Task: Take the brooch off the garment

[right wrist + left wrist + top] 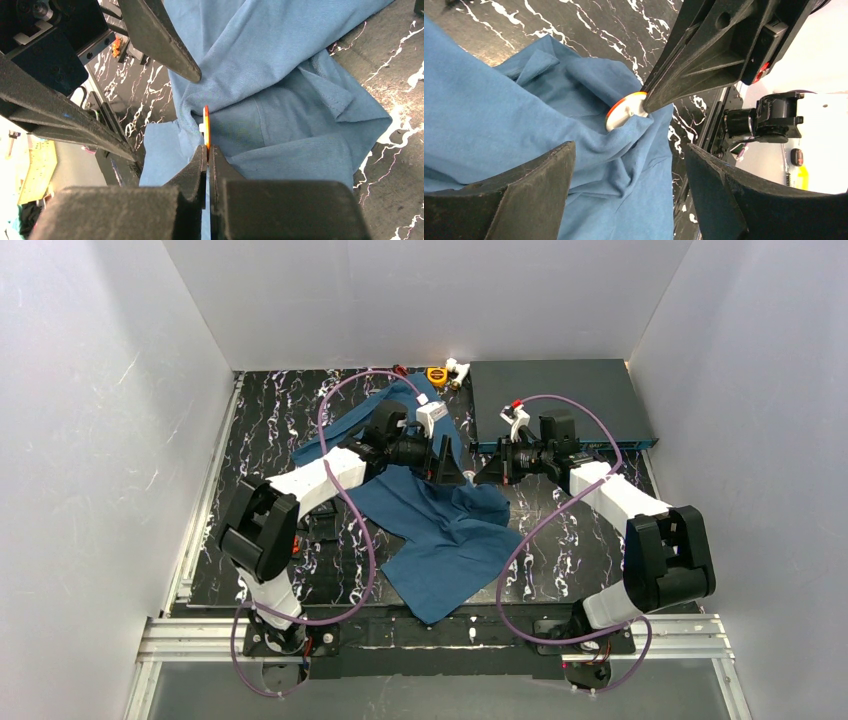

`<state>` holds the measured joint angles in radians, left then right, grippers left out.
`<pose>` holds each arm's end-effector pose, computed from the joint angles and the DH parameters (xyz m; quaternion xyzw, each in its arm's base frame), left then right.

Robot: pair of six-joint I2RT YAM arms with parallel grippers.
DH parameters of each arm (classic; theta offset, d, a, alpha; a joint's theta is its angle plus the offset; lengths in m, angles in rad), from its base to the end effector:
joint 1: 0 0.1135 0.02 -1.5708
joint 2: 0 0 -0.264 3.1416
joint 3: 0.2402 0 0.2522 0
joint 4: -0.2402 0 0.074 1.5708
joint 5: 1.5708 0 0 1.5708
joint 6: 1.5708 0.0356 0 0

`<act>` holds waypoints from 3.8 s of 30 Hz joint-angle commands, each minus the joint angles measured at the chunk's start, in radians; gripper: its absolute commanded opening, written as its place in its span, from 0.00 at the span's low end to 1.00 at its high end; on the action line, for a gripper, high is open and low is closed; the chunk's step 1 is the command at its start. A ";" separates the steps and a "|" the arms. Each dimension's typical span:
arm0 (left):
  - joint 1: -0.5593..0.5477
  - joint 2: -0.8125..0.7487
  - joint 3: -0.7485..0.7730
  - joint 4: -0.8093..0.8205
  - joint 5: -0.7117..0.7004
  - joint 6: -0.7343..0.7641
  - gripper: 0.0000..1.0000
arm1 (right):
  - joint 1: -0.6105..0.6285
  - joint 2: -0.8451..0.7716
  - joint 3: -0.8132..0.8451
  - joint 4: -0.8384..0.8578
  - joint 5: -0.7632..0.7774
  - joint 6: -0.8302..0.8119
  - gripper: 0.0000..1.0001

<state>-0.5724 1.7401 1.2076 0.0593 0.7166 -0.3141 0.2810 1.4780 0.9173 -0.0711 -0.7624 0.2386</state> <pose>0.3200 -0.2340 0.2551 0.2843 0.7688 -0.4798 0.3130 0.2962 0.1111 0.2380 -0.1858 0.8240 0.4285 0.3206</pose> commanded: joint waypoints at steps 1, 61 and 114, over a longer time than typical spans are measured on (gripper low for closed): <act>-0.017 0.009 0.045 0.014 -0.002 -0.034 0.77 | -0.002 -0.038 -0.006 0.046 -0.015 0.021 0.01; -0.041 0.118 0.093 0.063 0.061 -0.086 0.14 | -0.003 -0.071 -0.049 0.125 -0.051 0.039 0.01; -0.032 0.107 0.045 0.196 0.141 -0.138 0.03 | -0.004 -0.067 -0.048 0.146 -0.074 0.046 0.01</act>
<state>-0.5976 1.8713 1.2652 0.2058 0.7937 -0.4671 0.2699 1.4387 0.8673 0.0296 -0.7925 0.2844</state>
